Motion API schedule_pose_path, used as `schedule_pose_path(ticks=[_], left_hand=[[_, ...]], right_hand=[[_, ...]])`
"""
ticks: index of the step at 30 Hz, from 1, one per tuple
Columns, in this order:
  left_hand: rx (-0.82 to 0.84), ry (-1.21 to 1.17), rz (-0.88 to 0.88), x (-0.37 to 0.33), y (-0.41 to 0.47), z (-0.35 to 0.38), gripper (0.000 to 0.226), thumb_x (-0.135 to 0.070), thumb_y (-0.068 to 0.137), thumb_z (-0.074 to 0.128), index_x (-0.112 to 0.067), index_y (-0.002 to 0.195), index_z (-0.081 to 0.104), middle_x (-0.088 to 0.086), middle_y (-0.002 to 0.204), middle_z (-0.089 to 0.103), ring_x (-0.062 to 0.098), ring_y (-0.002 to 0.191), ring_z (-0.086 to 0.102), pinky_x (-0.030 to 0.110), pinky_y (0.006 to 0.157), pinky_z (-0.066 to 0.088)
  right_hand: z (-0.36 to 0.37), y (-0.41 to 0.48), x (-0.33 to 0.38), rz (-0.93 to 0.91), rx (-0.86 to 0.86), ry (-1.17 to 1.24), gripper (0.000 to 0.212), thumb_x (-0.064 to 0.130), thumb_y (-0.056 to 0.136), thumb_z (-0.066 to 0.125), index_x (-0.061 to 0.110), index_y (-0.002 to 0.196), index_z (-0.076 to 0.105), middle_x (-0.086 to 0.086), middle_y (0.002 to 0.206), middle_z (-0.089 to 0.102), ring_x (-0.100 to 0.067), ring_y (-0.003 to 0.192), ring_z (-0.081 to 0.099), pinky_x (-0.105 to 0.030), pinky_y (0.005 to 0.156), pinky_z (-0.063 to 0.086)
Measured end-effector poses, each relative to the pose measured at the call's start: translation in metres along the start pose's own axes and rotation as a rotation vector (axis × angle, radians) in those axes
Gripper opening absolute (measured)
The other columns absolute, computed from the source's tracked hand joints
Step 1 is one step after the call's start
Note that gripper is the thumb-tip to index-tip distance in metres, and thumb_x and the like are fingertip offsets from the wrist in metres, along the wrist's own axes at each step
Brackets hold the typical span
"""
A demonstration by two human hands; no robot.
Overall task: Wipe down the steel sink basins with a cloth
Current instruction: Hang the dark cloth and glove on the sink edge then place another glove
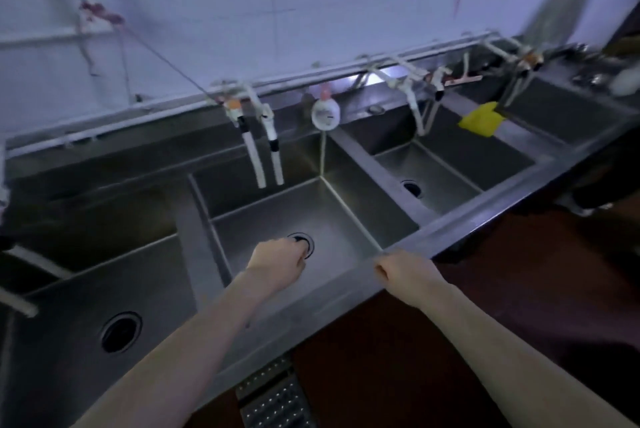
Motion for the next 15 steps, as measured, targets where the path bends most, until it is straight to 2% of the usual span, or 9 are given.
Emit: schedule_pose_path(ticks=[4, 7, 10, 13, 15], left_hand=[[0.003, -0.012, 0.086, -0.065, 0.071, -0.011, 0.02, -0.026, 0.093, 0.039, -0.02, 0.094, 0.058, 0.004, 0.103, 0.066, 0.03, 0.091, 0.062, 0.039, 0.073, 0.052], [-0.008, -0.008, 0.129, -0.099, 0.129, -0.016, 0.02, -0.025, 0.093, 0.039, -0.019, 0.097, 0.057, 0.005, 0.104, 0.066, 0.031, 0.093, 0.062, 0.039, 0.074, 0.051], [-0.012, 0.003, 0.162, -0.128, 0.198, -0.019, 0.019, -0.025, 0.093, 0.04, -0.019, 0.099, 0.057, 0.007, 0.106, 0.065, 0.032, 0.095, 0.061, 0.038, 0.076, 0.05], [-0.021, -0.029, 0.168, -0.156, 0.275, -0.022, 0.018, -0.027, 0.093, 0.042, -0.021, 0.099, 0.057, 0.005, 0.108, 0.066, 0.031, 0.099, 0.062, 0.037, 0.076, 0.048], [-0.019, -0.067, 0.161, -0.175, 0.324, -0.025, 0.019, -0.029, 0.093, 0.043, -0.021, 0.1, 0.058, 0.004, 0.108, 0.067, 0.03, 0.1, 0.062, 0.037, 0.077, 0.049]], right_hand=[[-0.024, 0.004, -0.084, 0.072, -0.059, -0.042, 0.021, 0.02, 0.097, 0.038, 0.018, 0.079, 0.047, -0.001, 0.083, 0.054, -0.022, 0.072, 0.052, -0.031, 0.055, 0.04], [-0.036, 0.021, -0.145, 0.125, -0.061, -0.018, 0.022, 0.021, 0.098, 0.037, 0.018, 0.083, 0.053, 0.0, 0.086, 0.057, -0.022, 0.075, 0.056, -0.034, 0.061, 0.047], [-0.048, 0.053, -0.211, 0.148, -0.067, -0.04, 0.02, 0.016, 0.095, 0.039, 0.02, 0.079, 0.049, 0.001, 0.085, 0.054, -0.021, 0.072, 0.052, -0.033, 0.059, 0.044], [-0.063, 0.089, -0.276, 0.181, -0.058, -0.042, 0.021, 0.018, 0.096, 0.038, 0.018, 0.084, 0.055, -0.002, 0.09, 0.059, -0.023, 0.079, 0.058, -0.035, 0.064, 0.05], [-0.075, 0.113, -0.318, 0.215, -0.041, -0.039, 0.024, 0.021, 0.097, 0.035, 0.017, 0.088, 0.057, -0.002, 0.092, 0.061, -0.022, 0.081, 0.059, -0.033, 0.062, 0.048]])
Point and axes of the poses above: each hand's wrist, its own y-axis towards the middle knuckle, its own z-axis out of the palm, x = y × z, the point moved 2 cm from there along y, towards the middle knuckle
